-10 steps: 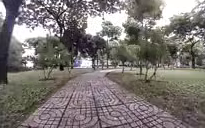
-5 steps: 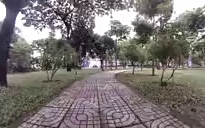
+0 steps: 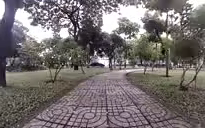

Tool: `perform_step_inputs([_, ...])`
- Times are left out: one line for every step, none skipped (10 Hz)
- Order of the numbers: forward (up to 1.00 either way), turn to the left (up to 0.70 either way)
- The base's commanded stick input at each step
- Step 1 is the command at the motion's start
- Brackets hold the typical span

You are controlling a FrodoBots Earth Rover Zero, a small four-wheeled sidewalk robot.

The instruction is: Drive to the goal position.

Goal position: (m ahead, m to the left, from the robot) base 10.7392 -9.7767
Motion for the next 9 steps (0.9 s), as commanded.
perform_step_inputs([1.0, 0.0])
perform_step_inputs([1.0, 0.0])
perform_step_inputs([1.0, 0.0])
perform_step_inputs([1.0, 0.0])
perform_step_inputs([1.0, 0.0])
perform_step_inputs([1.0, 0.0])
perform_step_inputs([1.0, -0.15])
perform_step_inputs([1.0, -0.27])
perform_step_inputs([1.0, -0.19])
